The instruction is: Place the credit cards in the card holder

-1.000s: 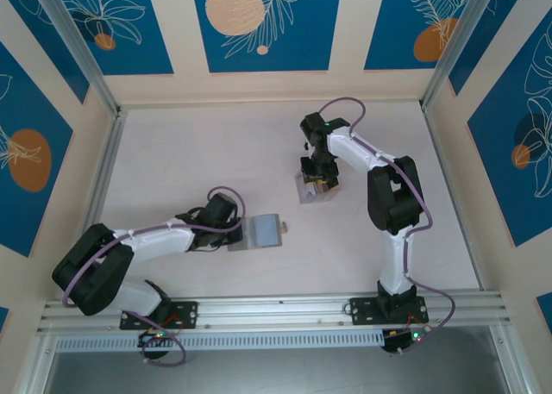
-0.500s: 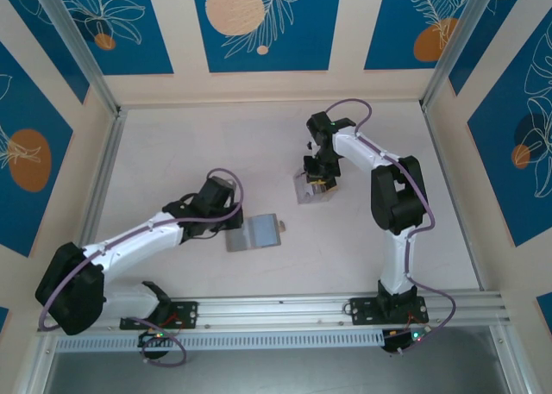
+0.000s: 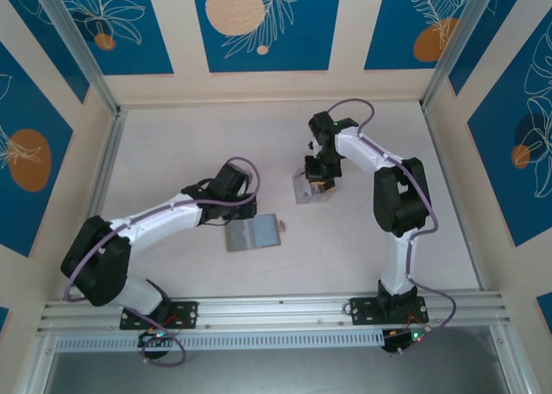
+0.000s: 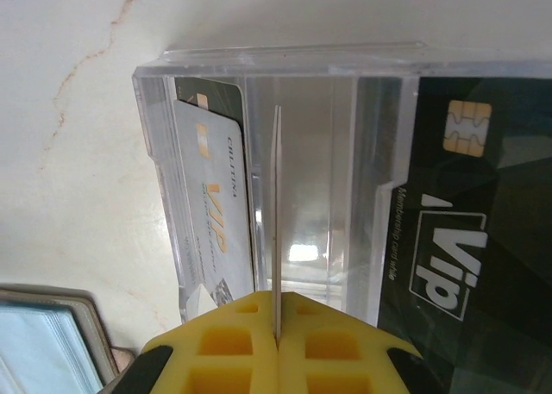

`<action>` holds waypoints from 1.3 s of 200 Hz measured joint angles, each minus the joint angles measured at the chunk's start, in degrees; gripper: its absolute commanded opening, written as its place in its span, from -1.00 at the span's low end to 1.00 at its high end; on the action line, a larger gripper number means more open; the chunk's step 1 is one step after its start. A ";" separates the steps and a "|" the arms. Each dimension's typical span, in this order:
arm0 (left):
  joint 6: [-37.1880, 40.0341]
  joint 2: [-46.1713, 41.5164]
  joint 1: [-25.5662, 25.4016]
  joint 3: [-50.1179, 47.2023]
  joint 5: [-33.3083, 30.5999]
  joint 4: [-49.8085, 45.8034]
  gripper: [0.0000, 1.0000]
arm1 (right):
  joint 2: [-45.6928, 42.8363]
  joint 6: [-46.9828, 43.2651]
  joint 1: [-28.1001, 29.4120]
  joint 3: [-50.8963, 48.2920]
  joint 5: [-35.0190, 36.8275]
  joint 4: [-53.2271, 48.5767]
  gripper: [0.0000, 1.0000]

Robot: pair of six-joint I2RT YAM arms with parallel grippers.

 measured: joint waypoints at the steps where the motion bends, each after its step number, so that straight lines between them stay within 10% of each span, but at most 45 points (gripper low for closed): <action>1: -0.02 0.17 0.00 0.11 0.11 0.07 -1.00 | -0.04 0.00 -0.02 -0.04 0.00 0.02 -0.98; 93: -0.02 3.15 0.00 1.64 2.29 2.10 -1.00 | -0.46 0.46 -2.91 -2.45 -6.12 1.73 -0.63; 260: 0.63 11.10 0.00 13.14 5.40 3.32 -1.00 | -2.27 1.31 -3.08 -5.90 -9.33 4.74 -1.00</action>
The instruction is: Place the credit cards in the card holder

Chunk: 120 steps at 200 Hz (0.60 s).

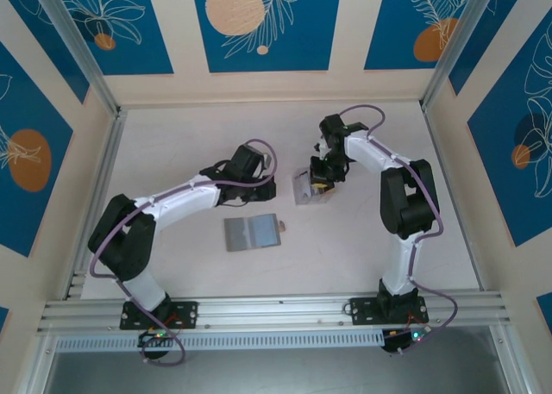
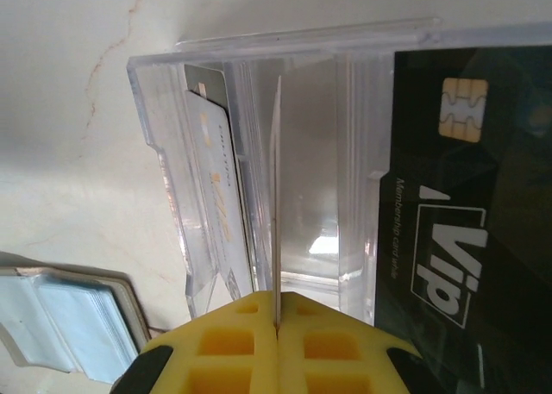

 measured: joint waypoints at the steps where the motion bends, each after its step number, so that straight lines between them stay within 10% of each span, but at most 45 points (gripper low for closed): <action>1: 0.00 0.11 0.00 0.11 0.00 0.02 -1.00 | 0.00 0.02 0.00 -0.02 -0.09 0.04 -1.00; 120: 0.00 1.95 0.00 2.97 1.22 -0.22 -1.00 | 0.00 2.58 7.17 -2.05 -7.34 5.57 -0.84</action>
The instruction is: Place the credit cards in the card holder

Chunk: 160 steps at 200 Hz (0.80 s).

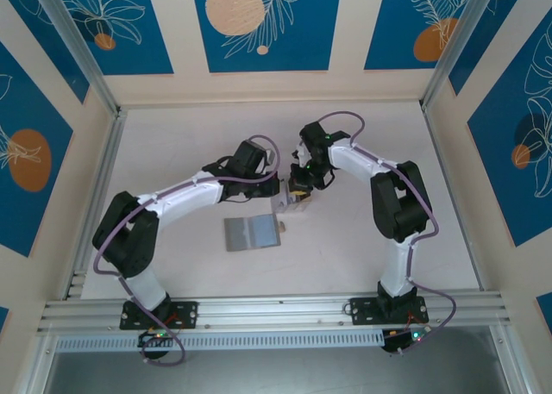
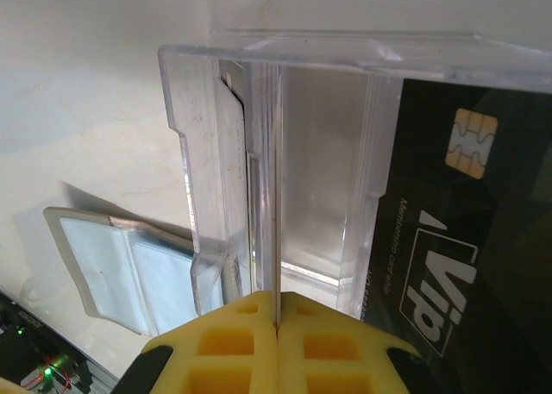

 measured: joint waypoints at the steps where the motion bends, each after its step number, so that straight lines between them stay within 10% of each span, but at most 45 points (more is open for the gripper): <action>1: 0.00 0.13 0.00 0.07 0.02 0.02 -1.00 | 0.00 0.00 0.00 0.00 0.00 0.00 -0.83; 60: -0.70 5.51 0.00 2.54 2.38 0.61 -1.00 | 0.00 0.44 -2.05 -0.98 -2.12 0.31 -0.58; 160: -1.79 9.29 0.00 3.98 4.72 3.17 -1.00 | 0.00 0.87 -4.15 -1.95 -6.64 1.73 -0.78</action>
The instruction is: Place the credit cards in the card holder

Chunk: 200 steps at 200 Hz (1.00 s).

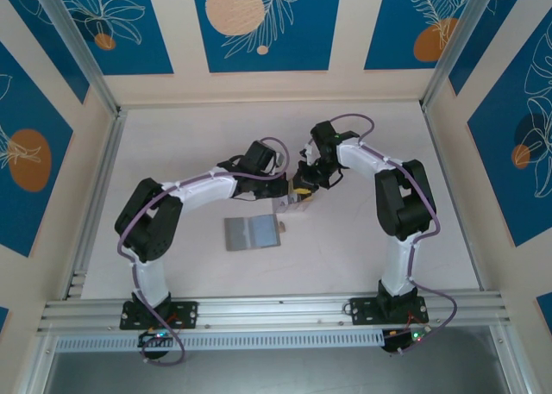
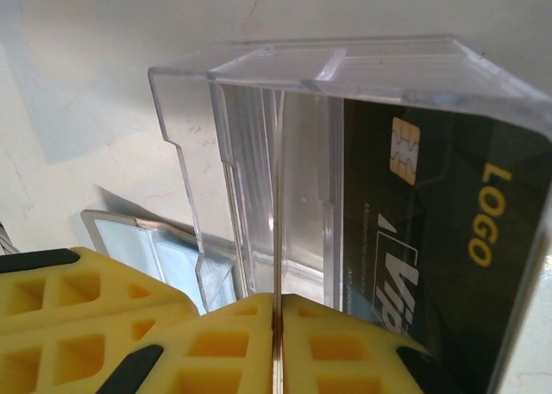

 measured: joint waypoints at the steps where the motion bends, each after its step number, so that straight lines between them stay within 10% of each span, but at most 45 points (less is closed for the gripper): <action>1: 0.00 0.02 0.00 0.00 0.00 0.02 -1.00 | 0.00 0.00 0.00 0.00 0.00 0.00 -0.78; 200: -0.44 1.81 0.00 0.42 -0.02 0.33 -1.00 | 0.00 0.20 -0.74 0.00 -3.61 0.22 -0.73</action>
